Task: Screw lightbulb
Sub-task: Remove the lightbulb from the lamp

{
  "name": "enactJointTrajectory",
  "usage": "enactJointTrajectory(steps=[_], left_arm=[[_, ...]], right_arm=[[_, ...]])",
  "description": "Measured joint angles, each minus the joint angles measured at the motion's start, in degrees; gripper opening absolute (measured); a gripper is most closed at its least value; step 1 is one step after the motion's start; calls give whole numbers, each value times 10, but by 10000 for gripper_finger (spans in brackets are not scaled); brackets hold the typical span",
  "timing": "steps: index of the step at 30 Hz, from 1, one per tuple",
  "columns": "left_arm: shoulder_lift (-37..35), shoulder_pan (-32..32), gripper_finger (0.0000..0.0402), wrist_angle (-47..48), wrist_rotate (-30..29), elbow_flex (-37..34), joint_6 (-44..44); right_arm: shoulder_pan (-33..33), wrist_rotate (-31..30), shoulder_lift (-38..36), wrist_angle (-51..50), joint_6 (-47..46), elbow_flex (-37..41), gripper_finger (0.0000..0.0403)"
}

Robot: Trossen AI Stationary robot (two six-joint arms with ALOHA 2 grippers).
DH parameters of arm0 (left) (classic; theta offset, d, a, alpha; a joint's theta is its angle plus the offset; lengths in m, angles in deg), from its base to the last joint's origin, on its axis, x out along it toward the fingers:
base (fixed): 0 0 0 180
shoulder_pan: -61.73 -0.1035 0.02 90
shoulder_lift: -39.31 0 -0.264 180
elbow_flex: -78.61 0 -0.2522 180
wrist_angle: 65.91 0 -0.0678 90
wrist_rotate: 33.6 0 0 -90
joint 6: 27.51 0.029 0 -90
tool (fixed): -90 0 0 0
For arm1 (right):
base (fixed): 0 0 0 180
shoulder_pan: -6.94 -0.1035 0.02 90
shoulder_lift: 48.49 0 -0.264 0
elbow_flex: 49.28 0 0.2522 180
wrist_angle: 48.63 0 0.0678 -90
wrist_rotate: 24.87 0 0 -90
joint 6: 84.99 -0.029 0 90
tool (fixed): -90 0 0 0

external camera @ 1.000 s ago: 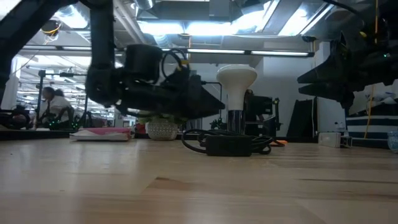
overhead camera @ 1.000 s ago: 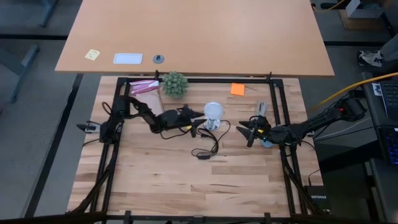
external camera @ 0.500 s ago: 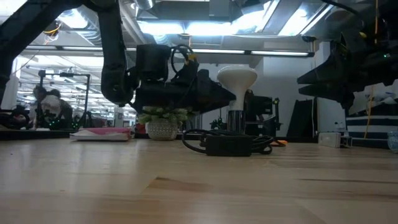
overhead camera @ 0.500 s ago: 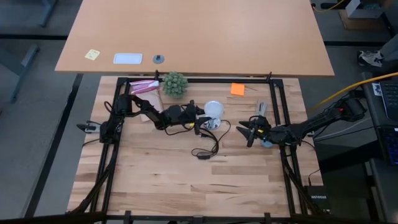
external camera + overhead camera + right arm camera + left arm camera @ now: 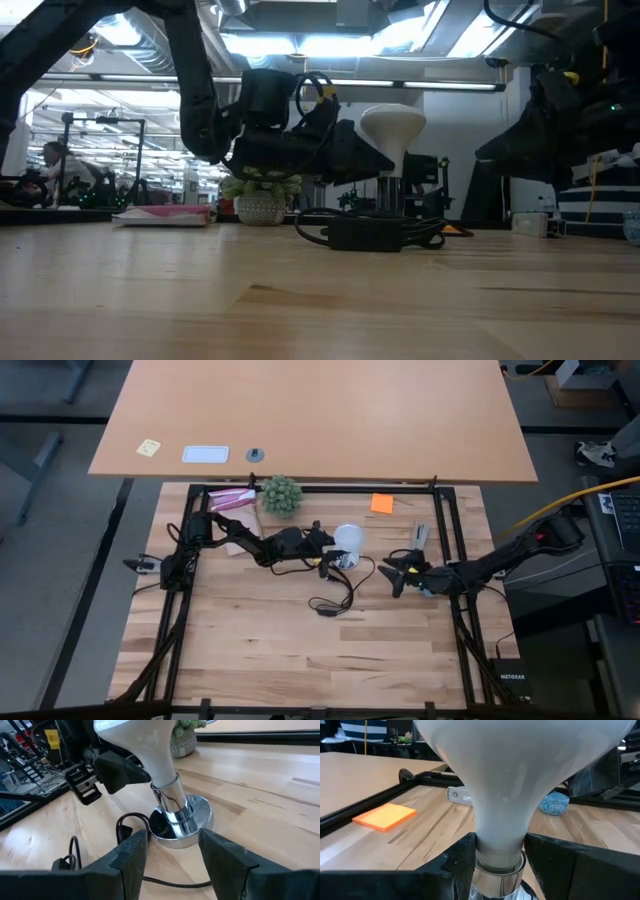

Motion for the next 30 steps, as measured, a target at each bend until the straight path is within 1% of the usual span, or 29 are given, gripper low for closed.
enactJointTrajectory(steps=[7, 9, 14, 19, 22, 26, 30], left_arm=[[0, -3, 159, -1, -2, 1, -3], [0, -3, 159, -1, -2, 1, -3], [0, -3, 158, -1, -3, 1, -4], [0, -3, 142, -1, -3, 1, -7], [0, -2, 134, -1, -3, 1, -8], [0, -2, 133, 0, -3, 1, -9], [0, -2, 133, 0, -3, 1, -9]], right_arm=[[0, -1, 61, 65, 0, 0, 188], [0, -10, 77, 76, -1, -3, 188], [0, -46, 122, 77, -1, -37, 188], [0, -93, 176, 76, -2, -71, 188], [0, -111, 205, 76, -14, -84, 188], [0, -107, 242, 76, -56, -94, 188], [0, -81, 282, 75, -90, -103, 188]])
